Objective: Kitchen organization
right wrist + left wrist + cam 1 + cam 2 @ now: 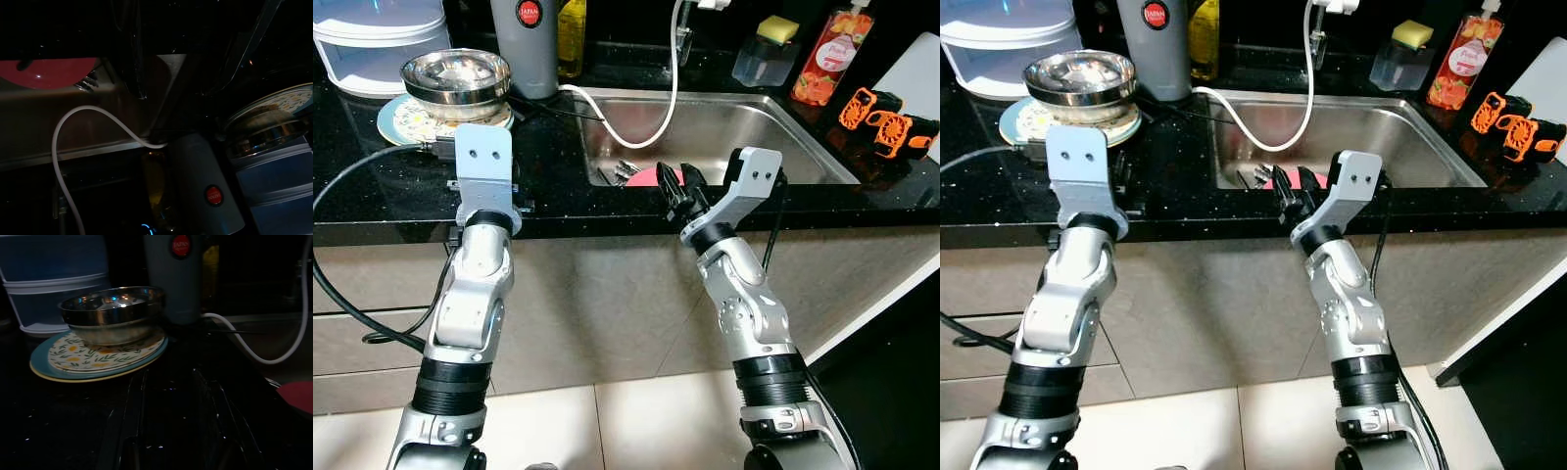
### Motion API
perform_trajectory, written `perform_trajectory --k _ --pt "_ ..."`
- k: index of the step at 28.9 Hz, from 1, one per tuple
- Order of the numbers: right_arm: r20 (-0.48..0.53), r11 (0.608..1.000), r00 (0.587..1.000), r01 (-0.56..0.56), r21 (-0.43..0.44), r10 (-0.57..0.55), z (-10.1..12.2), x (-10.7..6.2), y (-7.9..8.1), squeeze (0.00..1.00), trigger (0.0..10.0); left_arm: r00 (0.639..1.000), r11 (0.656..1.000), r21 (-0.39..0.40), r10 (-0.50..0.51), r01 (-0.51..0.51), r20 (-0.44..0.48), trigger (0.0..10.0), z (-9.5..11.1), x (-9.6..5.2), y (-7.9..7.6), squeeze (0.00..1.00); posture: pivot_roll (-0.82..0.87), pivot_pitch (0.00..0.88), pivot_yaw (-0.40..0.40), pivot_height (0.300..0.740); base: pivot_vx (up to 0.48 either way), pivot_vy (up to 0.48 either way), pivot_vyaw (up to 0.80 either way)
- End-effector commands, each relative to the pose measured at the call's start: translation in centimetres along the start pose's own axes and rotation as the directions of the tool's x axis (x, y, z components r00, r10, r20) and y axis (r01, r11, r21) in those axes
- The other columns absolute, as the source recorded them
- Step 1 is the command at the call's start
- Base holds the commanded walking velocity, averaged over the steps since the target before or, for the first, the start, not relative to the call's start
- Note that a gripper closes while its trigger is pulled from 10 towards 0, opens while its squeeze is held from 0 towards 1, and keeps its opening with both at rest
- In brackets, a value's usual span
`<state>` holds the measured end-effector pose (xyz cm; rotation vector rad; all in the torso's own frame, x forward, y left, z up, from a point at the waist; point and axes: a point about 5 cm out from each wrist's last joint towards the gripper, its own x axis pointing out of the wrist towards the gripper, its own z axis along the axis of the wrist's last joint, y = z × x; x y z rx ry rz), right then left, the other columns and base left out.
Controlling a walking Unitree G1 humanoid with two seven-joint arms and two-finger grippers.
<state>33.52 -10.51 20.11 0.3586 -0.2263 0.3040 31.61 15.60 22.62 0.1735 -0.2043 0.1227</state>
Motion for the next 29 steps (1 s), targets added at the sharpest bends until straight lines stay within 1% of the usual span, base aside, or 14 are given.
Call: perform_trajectory --k 1,2,4,5,6,7,12,13,16,19,21,23,24,29 --pt "-0.017 0.996 0.996 0.087 -0.016 -0.087 -0.1 0.0 -1.3 0.00 10.0 0.995 0.996 0.014 -0.092 0.093 -0.035 10.0 -0.5 0.0 -1.2 0.00 0.18 0.000 -0.088 0.740 0.000 0.000 0.00" --pt "-0.017 0.996 0.996 0.087 -0.016 -0.087 -0.1 0.0 -1.3 0.00 10.0 0.995 0.996 0.014 -0.092 0.093 -0.035 10.0 -0.5 0.0 -1.2 0.00 0.18 0.000 -0.088 0.740 0.000 0.000 0.00" --pt "-0.025 0.967 0.971 0.236 -0.095 -0.239 -0.4 -0.5 -3.8 0.00 10.0 0.964 0.963 0.059 -0.259 0.262 -0.056 10.0 -0.9 -0.5 -2.7 0.00 0.18 0.000 -0.068 0.740 0.000 0.000 0.00" --pt "-0.017 0.943 0.948 0.312 -0.117 -0.316 -0.3 -0.9 -5.3 0.00 10.0 0.944 0.942 0.064 -0.325 0.328 -0.058 10.0 -0.9 -0.9 -3.3 0.00 0.17 0.000 -0.058 0.740 0.000 0.000 0.00" --pt "-0.011 0.925 0.932 0.358 -0.124 -0.362 -0.2 -1.2 -6.2 0.00 10.0 0.931 0.929 0.065 -0.361 0.364 -0.059 10.0 -1.0 -1.1 -3.7 0.00 0.17 0.000 -0.058 0.740 0.000 0.000 0.00" --pt "0.009 0.899 0.906 0.421 -0.117 -0.423 0.2 -1.9 -7.6 0.00 10.0 0.914 0.912 0.064 -0.404 0.406 -0.047 10.0 -0.7 -1.4 -4.2 0.00 0.17 0.000 -0.026 0.740 0.000 0.000 0.00" --pt "0.041 0.889 0.901 0.433 -0.148 -0.432 0.9 -2.8 -8.3 0.00 10.0 0.894 0.890 0.088 -0.448 0.447 -0.004 10.0 0.2 -1.4 -4.7 0.00 0.16 0.000 0.021 0.740 0.000 0.000 0.00" --pt "0.045 0.893 0.905 0.424 -0.154 -0.422 0.9 -2.9 -8.2 0.00 10.0 0.893 0.889 0.091 -0.450 0.448 0.006 10.0 0.4 -1.3 -4.9 0.00 0.16 0.006 0.048 0.740 0.000 0.000 0.00" --pt "0.075 0.907 0.923 0.384 -0.171 -0.377 1.3 -2.9 -7.3 0.00 10.0 0.897 0.895 0.099 -0.440 0.434 0.047 10.0 1.2 -0.9 -5.1 0.00 0.15 0.003 0.065 0.740 0.000 0.000 0.00" --pt "0.088 0.911 0.927 0.373 -0.176 -0.363 1.5 -2.8 -7.0 0.00 10.0 0.897 0.897 0.101 -0.438 0.431 0.061 10.0 1.5 -0.8 -5.1 0.00 0.15 0.003 0.065 0.740 0.000 0.000 0.00" --pt "0.123 0.929 0.946 0.320 -0.187 -0.301 2.1 -2.3 -5.7 0.00 10.0 0.909 0.912 0.095 -0.407 0.399 0.087 10.0 2.1 -0.4 -4.7 0.00 0.15 0.000 0.059 0.740 0.000 0.000 0.00" --pt "0.137 0.937 0.954 0.289 -0.196 -0.265 2.3 -2.0 -5.0 0.00 10.0 0.914 0.918 0.090 -0.395 0.387 0.094 10.0 2.2 -0.2 -4.5 0.00 0.15 0.000 0.059 0.740 0.000 0.000 0.00" --pt "0.139 0.946 0.962 0.260 -0.191 -0.236 2.4 -1.8 -4.4 0.00 10.0 0.919 0.924 0.073 -0.382 0.376 0.101 10.0 2.2 -0.2 -4.3 0.00 0.15 0.000 0.045 0.740 0.000 0.000 0.00" --pt "0.144 0.968 0.977 0.182 -0.173 -0.158 2.6 -1.2 -2.8 0.00 10.0 0.938 0.944 0.065 -0.329 0.324 0.110 10.0 2.2 -0.2 -3.7 0.00 0.16 0.000 0.020 0.740 0.000 0.000 0.00"
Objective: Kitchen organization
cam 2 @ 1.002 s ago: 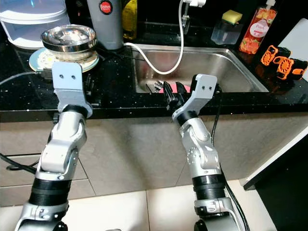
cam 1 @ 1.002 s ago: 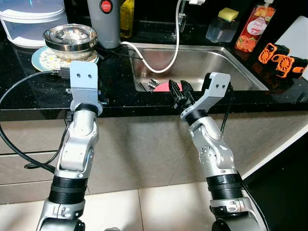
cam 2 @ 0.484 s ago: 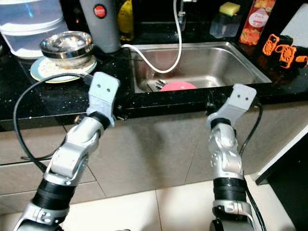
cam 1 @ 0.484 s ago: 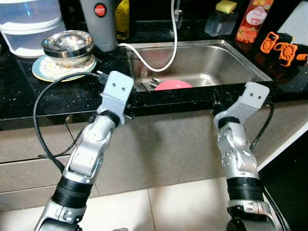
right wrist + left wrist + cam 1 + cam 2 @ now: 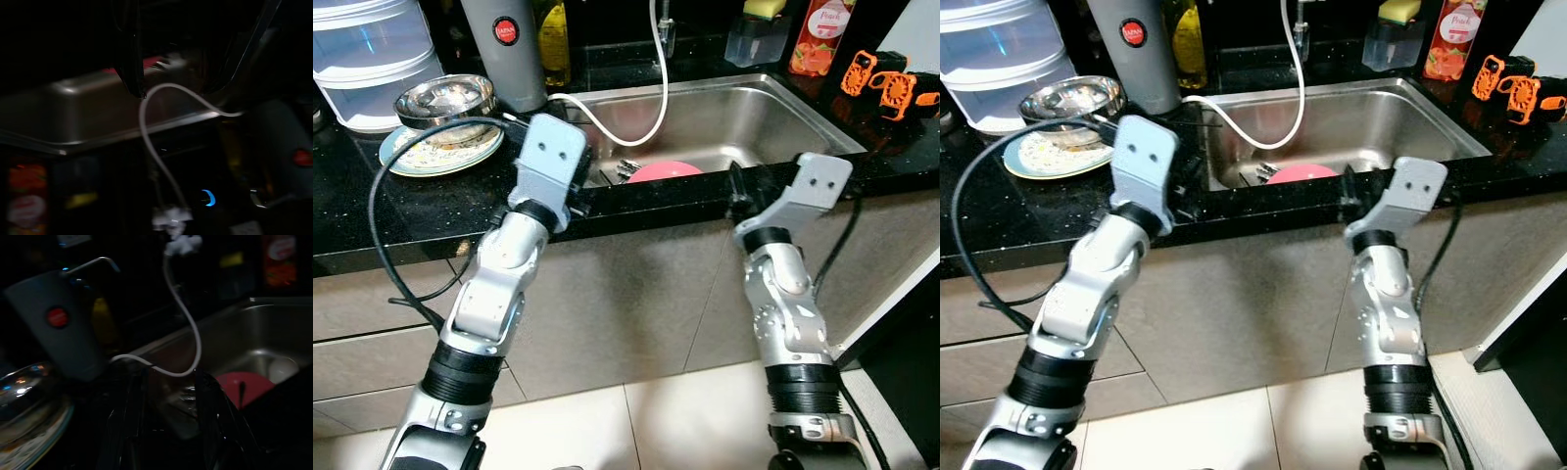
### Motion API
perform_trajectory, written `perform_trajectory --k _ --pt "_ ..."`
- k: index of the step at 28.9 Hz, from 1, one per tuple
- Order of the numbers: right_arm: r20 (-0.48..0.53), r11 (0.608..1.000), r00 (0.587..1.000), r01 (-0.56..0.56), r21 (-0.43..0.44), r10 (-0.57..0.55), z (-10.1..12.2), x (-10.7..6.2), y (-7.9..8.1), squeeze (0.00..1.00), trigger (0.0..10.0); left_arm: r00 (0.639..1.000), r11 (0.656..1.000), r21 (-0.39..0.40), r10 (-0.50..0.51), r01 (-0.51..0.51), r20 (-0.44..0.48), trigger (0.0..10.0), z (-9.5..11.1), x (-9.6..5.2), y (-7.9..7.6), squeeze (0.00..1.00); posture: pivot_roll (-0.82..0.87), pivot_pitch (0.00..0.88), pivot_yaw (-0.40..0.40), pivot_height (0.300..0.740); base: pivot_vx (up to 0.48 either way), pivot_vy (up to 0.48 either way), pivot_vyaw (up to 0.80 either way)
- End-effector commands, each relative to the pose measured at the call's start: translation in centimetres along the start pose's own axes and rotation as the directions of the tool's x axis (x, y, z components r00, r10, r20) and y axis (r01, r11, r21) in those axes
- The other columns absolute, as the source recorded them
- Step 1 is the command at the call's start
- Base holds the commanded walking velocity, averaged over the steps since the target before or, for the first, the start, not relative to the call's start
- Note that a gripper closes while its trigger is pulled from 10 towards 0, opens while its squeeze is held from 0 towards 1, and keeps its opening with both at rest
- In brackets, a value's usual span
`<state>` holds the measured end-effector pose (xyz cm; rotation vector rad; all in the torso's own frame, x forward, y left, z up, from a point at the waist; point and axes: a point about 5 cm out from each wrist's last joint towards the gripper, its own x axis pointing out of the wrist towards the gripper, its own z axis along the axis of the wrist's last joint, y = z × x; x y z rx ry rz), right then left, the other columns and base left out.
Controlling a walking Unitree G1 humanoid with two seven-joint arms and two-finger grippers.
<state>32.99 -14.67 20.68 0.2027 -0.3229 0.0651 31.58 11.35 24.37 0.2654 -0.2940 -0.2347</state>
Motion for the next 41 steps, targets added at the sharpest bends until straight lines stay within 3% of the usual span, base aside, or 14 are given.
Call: perform_trajectory --k 1,7,28,41 --pt "0.023 0.999 0.999 -0.039 0.017 0.038 0.55 0.19 0.91 0.00 10.0 0.999 0.999 -0.009 0.035 -0.035 0.008 10.0 -0.20 -0.25 0.20 0.00 0.16 0.000 0.010 0.740 0.000 0.000 0.00" --pt "0.018 0.998 0.998 -0.065 0.019 0.064 0.51 0.38 1.35 0.00 10.0 0.994 0.994 -0.013 0.104 -0.104 0.029 10.0 -0.10 -0.39 0.99 0.00 0.16 0.000 0.004 0.740 0.354 0.000 0.00" --pt "0.002 0.997 0.997 -0.076 0.027 0.076 0.19 0.35 1.26 0.00 10.0 0.993 0.994 -0.006 0.113 -0.113 0.033 10.0 -0.18 -0.31 0.73 0.00 0.16 0.000 -0.005 0.740 0.469 0.000 0.00" --pt "-0.006 0.997 0.997 -0.074 0.025 0.074 0.07 0.33 1.10 0.00 10.0 0.993 0.994 -0.007 0.113 -0.113 0.036 10.0 -0.09 -0.30 0.45 0.00 0.16 0.000 -0.011 0.740 0.023 0.000 0.00"
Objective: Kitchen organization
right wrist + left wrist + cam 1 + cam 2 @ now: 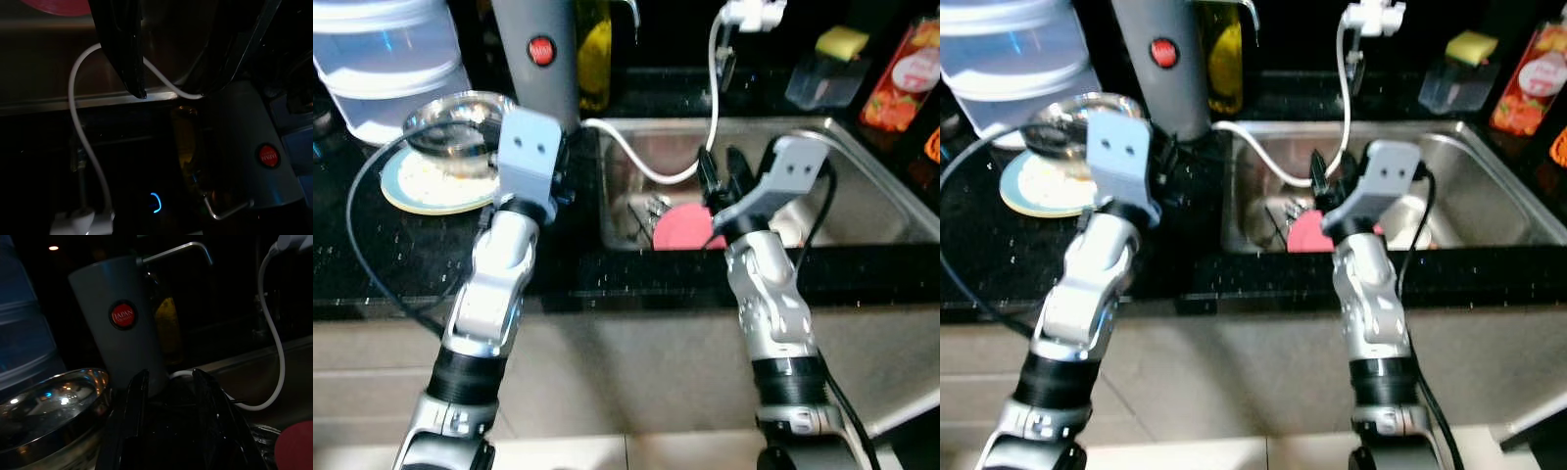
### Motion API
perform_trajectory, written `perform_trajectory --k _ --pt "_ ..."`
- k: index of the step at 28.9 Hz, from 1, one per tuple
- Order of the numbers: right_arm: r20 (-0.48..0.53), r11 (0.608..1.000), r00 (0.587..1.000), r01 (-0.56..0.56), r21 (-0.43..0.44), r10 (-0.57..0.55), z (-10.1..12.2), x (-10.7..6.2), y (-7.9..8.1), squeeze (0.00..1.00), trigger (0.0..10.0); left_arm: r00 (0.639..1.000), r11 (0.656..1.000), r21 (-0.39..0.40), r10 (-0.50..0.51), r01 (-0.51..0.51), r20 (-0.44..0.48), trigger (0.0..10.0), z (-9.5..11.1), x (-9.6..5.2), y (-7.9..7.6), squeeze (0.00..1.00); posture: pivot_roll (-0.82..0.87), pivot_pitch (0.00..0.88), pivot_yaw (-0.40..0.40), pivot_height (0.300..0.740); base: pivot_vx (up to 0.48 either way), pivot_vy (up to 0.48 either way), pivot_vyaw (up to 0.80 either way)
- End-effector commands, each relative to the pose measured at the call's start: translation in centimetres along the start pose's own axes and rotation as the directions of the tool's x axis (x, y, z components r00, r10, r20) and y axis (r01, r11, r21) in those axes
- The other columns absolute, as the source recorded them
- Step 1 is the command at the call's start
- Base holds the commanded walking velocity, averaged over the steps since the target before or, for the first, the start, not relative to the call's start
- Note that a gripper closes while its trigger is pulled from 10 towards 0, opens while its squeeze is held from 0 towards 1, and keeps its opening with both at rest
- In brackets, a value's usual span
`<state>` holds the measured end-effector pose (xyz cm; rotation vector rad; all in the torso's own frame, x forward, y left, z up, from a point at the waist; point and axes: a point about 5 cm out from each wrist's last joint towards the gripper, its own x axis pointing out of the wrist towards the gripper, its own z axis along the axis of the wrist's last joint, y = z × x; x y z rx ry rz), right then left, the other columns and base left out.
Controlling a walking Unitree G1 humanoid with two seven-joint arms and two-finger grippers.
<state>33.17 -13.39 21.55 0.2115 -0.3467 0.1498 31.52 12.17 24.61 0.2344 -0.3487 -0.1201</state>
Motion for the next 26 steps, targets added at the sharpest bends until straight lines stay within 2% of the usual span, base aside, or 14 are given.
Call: perform_trajectory --k 1,5,8,12,16,18,20,21,22,25,26 --pt "-0.024 1.000 1.000 0.009 0.003 -0.009 -0.4 -0.2 -0.3 0.00 10.0 1.000 1.000 0.003 -0.009 0.009 -0.005 10.0 -0.2 -0.2 -0.4 0.00 0.16 0.000 -0.011 0.740 0.000 0.000 0.00" --pt "-0.026 1.000 1.000 0.006 0.004 -0.006 -0.5 -0.2 -0.2 0.00 10.0 1.000 1.000 0.009 -0.003 0.003 -0.016 10.0 -0.3 -0.2 -0.3 0.00 0.16 0.000 -0.011 0.740 0.000 0.000 0.00" --pt "-0.030 1.000 1.000 0.000 0.004 0.000 -0.5 -0.1 -0.2 0.00 10.0 0.998 0.999 -0.004 0.033 -0.033 -0.059 10.0 -0.9 -0.2 -0.1 0.00 0.16 0.000 -0.017 0.740 0.000 0.000 0.00" --pt "-0.036 1.000 0.999 -0.013 -0.003 0.013 -0.6 0.0 -0.1 0.00 10.0 0.981 0.988 -0.006 0.149 -0.151 -0.124 10.0 -1.8 -0.3 1.4 0.00 0.16 0.000 -0.025 0.740 0.000 0.000 0.00" --pt "-0.044 0.998 0.997 -0.062 -0.029 0.061 -0.6 0.0 0.3 0.00 10.0 0.962 0.969 0.013 0.245 -0.245 -0.119 10.0 -1.8 -0.5 3.0 0.00 0.17 0.000 -0.032 0.740 0.000 0.000 0.00" --pt "-0.047 0.993 0.993 -0.113 -0.043 0.111 -0.6 0.0 0.8 0.00 10.0 0.933 0.939 0.048 0.345 -0.342 -0.099 10.0 -1.5 -0.9 4.5 0.00 0.18 0.000 -0.040 0.740 0.000 0.000 0.00" --pt "-0.043 0.988 0.989 -0.147 -0.048 0.145 -0.4 0.2 1.1 0.00 10.0 0.881 0.887 0.049 0.462 -0.460 -0.097 10.0 -1.3 -1.6 6.5 0.00 0.19 0.000 -0.050 0.740 0.000 0.000 0.00" --pt "-0.043 0.988 0.989 -0.147 -0.048 0.145 -0.4 0.2 1.1 0.00 10.0 0.881 0.887 0.049 0.462 -0.460 -0.097 10.0 -1.3 -1.6 6.5 0.00 0.19 0.000 -0.050 0.740 0.000 0.000 0.00" --pt "-0.040 0.987 0.988 -0.153 -0.048 0.151 -0.3 0.3 1.2 0.00 10.0 0.861 0.867 0.044 0.498 -0.496 -0.104 10.0 -1.3 -1.8 7.2 0.00 0.19 0.000 -0.050 0.740 0.000 0.000 0.00" --pt "-0.036 0.984 0.985 -0.170 -0.045 0.168 -0.2 0.8 1.5 0.00 10.0 0.795 0.801 -0.052 0.580 -0.596 -0.177 10.0 -1.7 -2.3 8.9 0.00 0.20 0.000 -0.063 0.740 0.000 0.000 0.00" --pt "-0.033 0.982 0.983 -0.183 -0.044 0.181 -0.2 1.0 1.8 0.00 10.0 0.771 0.765 -0.122 0.606 -0.632 -0.196 10.0 -1.6 -2.3 9.5 0.00 0.20 0.000 -0.068 0.740 0.000 0.000 0.00"
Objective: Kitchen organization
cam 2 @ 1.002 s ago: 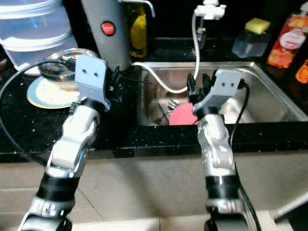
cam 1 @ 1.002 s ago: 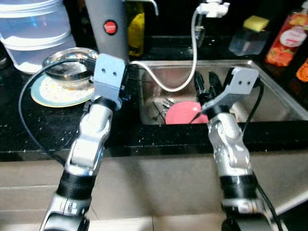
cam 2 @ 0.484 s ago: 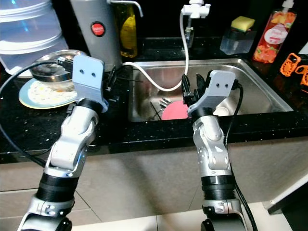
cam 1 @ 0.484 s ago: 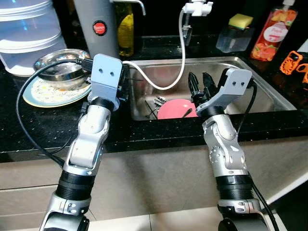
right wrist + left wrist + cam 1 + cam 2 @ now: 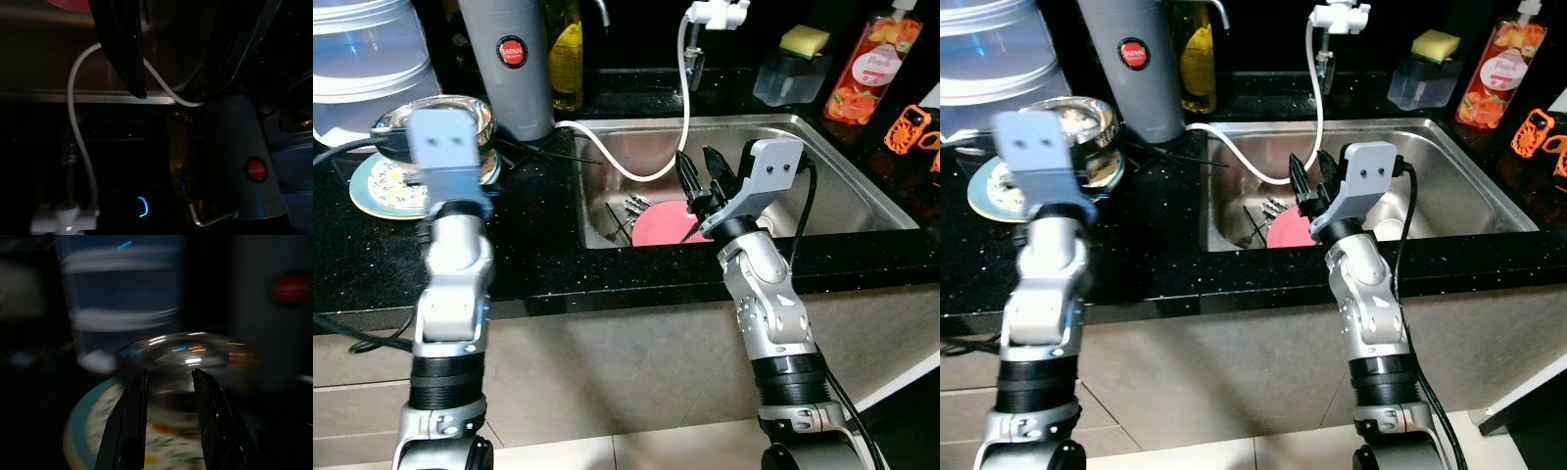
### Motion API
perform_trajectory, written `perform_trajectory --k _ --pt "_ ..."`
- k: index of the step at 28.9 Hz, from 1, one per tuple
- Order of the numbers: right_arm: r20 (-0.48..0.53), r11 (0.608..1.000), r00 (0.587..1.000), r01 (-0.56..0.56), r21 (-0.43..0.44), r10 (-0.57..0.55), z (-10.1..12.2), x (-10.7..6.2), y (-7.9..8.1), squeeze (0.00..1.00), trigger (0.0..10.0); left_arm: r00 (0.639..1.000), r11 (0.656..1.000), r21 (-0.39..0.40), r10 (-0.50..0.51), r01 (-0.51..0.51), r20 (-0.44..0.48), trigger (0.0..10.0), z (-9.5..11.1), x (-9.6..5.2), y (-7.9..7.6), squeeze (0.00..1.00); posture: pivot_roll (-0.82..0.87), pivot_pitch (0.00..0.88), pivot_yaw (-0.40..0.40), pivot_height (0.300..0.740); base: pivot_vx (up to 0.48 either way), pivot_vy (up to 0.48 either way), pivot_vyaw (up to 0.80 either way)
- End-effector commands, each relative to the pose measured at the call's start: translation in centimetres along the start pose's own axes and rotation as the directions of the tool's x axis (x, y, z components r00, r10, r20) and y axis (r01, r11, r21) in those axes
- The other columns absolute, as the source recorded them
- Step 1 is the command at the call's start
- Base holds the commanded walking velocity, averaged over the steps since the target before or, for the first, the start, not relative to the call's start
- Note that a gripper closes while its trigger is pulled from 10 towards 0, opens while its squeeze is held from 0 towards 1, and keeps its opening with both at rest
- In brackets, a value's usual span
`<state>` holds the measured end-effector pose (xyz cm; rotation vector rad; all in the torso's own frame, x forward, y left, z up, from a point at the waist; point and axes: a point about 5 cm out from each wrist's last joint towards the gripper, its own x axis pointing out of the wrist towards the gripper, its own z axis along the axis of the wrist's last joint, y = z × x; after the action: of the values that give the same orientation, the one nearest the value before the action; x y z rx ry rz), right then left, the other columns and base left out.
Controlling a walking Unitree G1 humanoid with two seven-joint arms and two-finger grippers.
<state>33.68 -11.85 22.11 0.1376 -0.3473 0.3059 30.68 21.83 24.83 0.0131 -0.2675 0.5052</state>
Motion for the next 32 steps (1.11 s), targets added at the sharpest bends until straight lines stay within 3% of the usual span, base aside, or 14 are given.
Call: perform_trajectory --k 1,4,5,9,10,14,15,16,17,20,21,26,30,32 --pt "-0.007 1.000 1.000 -0.028 -0.002 0.028 -0.1 0.4 0.4 0.00 10.0 0.998 0.992 -0.118 0.050 -0.055 -0.045 10.0 0.1 0.4 0.5 0.00 0.20 0.000 -0.069 0.740 0.000 0.000 0.00" --pt "-0.004 0.999 0.999 -0.049 -0.002 0.049 -0.1 0.6 0.9 0.00 10.0 0.996 0.984 -0.156 0.082 -0.085 -0.028 10.0 1.0 1.3 1.3 0.04 0.21 0.000 -0.076 0.740 0.000 0.000 0.00" --pt "-0.005 0.998 0.998 -0.058 0.000 0.058 -0.2 0.7 1.0 0.00 10.0 0.996 0.988 -0.122 0.090 -0.092 -0.021 10.0 1.4 2.4 1.7 1.00 0.21 0.000 -0.080 0.740 0.000 0.000 0.00" --pt "-0.008 0.998 0.998 -0.060 0.004 0.060 -0.3 0.7 1.1 0.00 10.0 0.993 0.993 -0.082 0.077 -0.084 -0.089 10.0 1.1 3.8 0.9 1.00 0.21 0.000 -0.078 0.740 0.000 0.000 0.00" --pt "-0.007 0.998 0.998 -0.060 0.004 0.060 -0.3 0.7 1.1 0.00 10.0 0.994 0.994 -0.094 0.054 -0.063 -0.097 10.0 1.5 4.5 0.1 1.00 0.20 0.000 -0.075 0.740 0.000 0.000 0.00" --pt "-0.007 0.998 0.998 -0.060 0.004 0.060 -0.3 0.7 1.1 0.00 10.0 0.993 0.993 -0.106 0.040 -0.052 -0.109 10.0 1.9 5.2 -0.5 1.00 0.20 0.000 -0.069 0.740 0.000 0.000 0.00" --pt "-0.007 0.998 0.998 -0.056 0.002 0.056 -0.3 0.7 1.0 0.00 10.0 0.989 0.987 -0.145 0.046 -0.067 -0.140 10.0 2.1 5.7 -0.7 0.70 0.19 0.000 -0.063 0.740 0.000 0.000 0.00" --pt "-0.006 0.999 0.999 -0.054 0.001 0.054 -0.3 0.6 1.0 0.00 10.0 0.985 0.982 -0.173 0.051 -0.079 -0.162 10.0 2.1 6.0 -0.8 0.70 0.19 0.000 -0.063 0.740 0.000 0.000 0.00" --pt "-0.007 0.999 0.999 -0.048 0.000 0.048 -0.3 0.5 0.9 0.00 10.0 0.978 0.972 -0.205 0.070 -0.110 -0.195 10.0 2.1 6.3 -0.7 0.00 0.19 0.000 -0.061 0.740 0.000 0.000 0.00" --pt "-0.011 0.999 0.999 -0.040 0.000 0.040 -0.4 0.3 0.7 0.00 10.0 0.958 0.952 -0.251 0.108 -0.177 -0.266 10.0 1.9 7.2 -0.1 0.00 0.18 0.000 -0.058 0.740 0.000 0.000 0.00" --pt "-0.014 0.999 0.999 -0.036 0.000 0.036 -0.4 0.2 0.5 0.00 10.0 0.930 0.922 -0.305 0.127 -0.239 -0.345 10.0 1.3 7.8 0.6 0.00 0.18 0.000 -0.056 0.740 0.000 0.000 0.00" --pt "-0.016 0.999 0.999 -0.032 0.000 0.032 -0.5 0.1 0.4 0.00 10.0 0.895 0.869 -0.383 0.132 -0.312 -0.427 10.0 0.8 8.5 1.3 0.00 0.18 0.000 -0.055 0.740 0.000 0.000 0.00" --pt "-0.016 0.999 0.999 -0.033 0.001 0.033 -0.5 0.1 0.4 0.00 10.0 0.894 0.863 -0.387 0.145 -0.324 -0.424 10.0 1.3 8.8 1.5 0.00 0.18 0.000 -0.055 0.740 0.000 0.000 0.00" --pt "-0.017 0.999 0.999 -0.037 0.002 0.037 -0.5 0.2 0.5 0.00 10.0 0.876 0.859 -0.364 0.178 -0.360 -0.448 10.0 1.2 9.3 2.1 0.00 0.18 0.000 -0.060 0.740 0.000 0.000 0.00"
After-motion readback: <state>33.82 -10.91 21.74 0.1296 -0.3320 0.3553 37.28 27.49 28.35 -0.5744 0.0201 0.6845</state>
